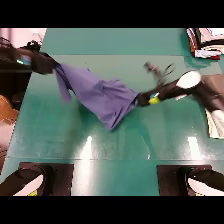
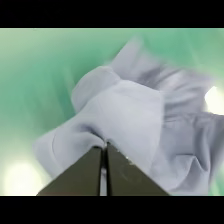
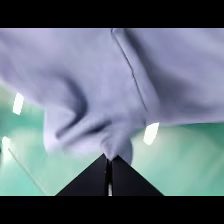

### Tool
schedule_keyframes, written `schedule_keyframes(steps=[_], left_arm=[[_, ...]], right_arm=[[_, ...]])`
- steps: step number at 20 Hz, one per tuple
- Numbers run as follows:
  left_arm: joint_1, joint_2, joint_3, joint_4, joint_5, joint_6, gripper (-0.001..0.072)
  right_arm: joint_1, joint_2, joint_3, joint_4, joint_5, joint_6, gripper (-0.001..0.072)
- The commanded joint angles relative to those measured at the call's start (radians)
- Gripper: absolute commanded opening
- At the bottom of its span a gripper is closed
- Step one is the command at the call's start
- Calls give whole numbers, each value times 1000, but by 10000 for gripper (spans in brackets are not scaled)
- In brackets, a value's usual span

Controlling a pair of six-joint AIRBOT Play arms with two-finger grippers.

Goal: Fold the shirts.

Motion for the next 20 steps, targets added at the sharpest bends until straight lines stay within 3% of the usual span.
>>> schedule_keyframes(steps=[1,5,11,15,20], left_arm=[[0,94,193,-8,-65,0,28],[0,120,458,-128,-130,0,27],[0,121,645,-227,-82,0,27],[0,105,515,-173,-86,0,27],[0,-89,207,-88,-124,0,27]], right_arm=[[-109,167,212,-31,47,30,17],[-219,309,418,-31,51,30,18],[-437,409,652,-30,126,35,17],[-605,317,816,-27,288,105,17],[-554,62,777,-33,359,153,17]])
